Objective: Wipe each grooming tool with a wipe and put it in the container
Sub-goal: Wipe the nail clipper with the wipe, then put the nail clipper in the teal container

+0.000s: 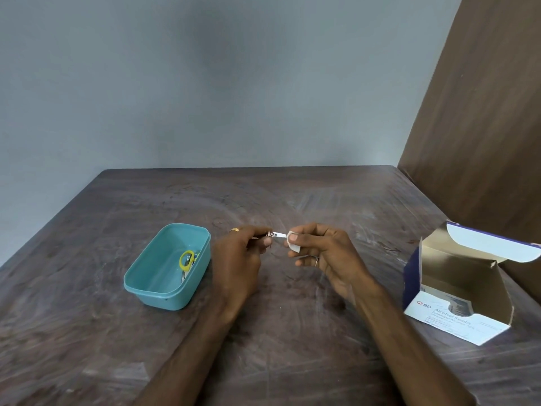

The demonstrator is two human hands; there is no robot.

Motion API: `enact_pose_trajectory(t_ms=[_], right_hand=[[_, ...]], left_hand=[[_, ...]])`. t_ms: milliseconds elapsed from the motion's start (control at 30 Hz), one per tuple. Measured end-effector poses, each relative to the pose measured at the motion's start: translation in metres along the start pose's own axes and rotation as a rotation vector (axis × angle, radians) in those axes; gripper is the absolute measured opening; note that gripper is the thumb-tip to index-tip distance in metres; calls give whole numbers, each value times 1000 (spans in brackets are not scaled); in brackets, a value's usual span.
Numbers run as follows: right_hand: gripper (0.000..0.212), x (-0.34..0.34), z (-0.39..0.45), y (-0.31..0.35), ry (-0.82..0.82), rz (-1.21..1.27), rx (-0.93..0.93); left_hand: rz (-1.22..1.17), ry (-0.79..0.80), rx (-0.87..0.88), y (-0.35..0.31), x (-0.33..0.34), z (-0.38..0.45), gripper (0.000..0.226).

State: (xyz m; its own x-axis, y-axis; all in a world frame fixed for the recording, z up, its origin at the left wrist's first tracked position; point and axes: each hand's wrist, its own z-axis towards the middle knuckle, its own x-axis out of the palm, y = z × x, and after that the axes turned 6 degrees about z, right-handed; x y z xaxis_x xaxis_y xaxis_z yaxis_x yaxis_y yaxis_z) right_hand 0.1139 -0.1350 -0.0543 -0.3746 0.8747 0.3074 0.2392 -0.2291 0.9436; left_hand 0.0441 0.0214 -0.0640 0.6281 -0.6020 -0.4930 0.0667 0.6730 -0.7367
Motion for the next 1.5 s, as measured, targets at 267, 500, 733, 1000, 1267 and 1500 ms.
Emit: enact_pose_trajectory(t_ms=[267,500,733,1000,1267,1500], right_hand=[[14,3,0,-4,27,40,47],[12,3,3,-7,53,4,50],[8,-2,7,-7,-7,17,4],[10,2,2,-5,-17,20,-46],[18,1,0,-6,-23,-5,-115],[12,-3,2,-7,-71,-4,-136]], left_hand=[[-475,74,-310,-7,-1,-2,17],[-564,71,-349,-13,-7,-2,12],[-385,-149,-218,-25,-38,-8,12],[379,-174,-142,-17,-111,10,7],[841,161,-326,6,-124,24,18],[1101,335,-286,19,-105,27,12]])
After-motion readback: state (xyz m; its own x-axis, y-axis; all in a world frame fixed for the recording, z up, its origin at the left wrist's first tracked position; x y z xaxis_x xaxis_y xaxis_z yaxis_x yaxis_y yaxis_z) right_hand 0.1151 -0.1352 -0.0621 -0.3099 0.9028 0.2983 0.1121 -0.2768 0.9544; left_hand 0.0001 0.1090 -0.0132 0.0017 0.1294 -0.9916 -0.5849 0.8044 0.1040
